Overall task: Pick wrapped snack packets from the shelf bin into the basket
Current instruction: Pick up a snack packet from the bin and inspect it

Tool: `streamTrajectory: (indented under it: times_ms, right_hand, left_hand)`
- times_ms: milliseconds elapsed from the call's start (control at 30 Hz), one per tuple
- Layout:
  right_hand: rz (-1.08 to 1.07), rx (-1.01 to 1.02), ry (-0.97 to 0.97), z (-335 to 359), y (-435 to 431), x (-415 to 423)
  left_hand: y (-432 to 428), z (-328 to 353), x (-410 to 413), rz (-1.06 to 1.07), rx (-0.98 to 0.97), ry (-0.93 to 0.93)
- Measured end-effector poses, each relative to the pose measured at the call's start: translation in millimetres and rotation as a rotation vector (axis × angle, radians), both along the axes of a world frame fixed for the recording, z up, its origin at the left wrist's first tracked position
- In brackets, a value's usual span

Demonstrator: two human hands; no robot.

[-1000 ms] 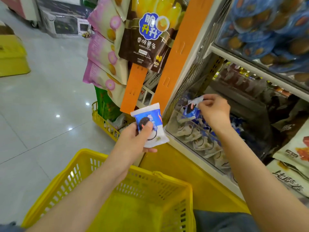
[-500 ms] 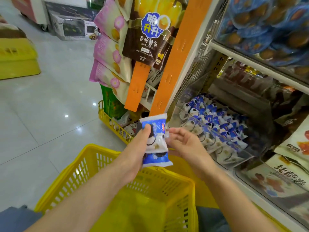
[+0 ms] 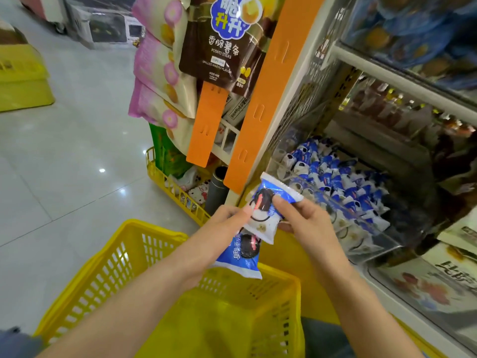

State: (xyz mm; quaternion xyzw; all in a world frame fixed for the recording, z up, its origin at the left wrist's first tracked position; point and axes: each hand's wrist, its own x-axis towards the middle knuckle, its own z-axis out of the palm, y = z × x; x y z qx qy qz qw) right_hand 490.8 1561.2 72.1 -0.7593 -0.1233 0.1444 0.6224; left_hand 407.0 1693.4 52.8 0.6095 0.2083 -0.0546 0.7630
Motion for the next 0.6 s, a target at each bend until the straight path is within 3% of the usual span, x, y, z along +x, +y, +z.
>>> streamTrajectory:
  times_ms: [167, 267, 433, 600]
  right_hand:
    - [-0.365, 0.118, -0.174, 39, -19, 41]
    - [-0.459, -0.027, -0.325, 56, -19, 75]
    - [-0.259, -0.558, -0.347, 53, 3, 110]
    - [-0.046, -0.68, -0.117, 48, 27, 124]
  left_hand:
    - [10, -1, 5, 0.157, 0.061, 0.015]
    - [13, -1, 6, 0.185, 0.05, -0.01]
    - [15, 2, 6, 0.188, 0.006, -0.045]
    - [18, 3, 5, 0.189, -0.005, -0.071]
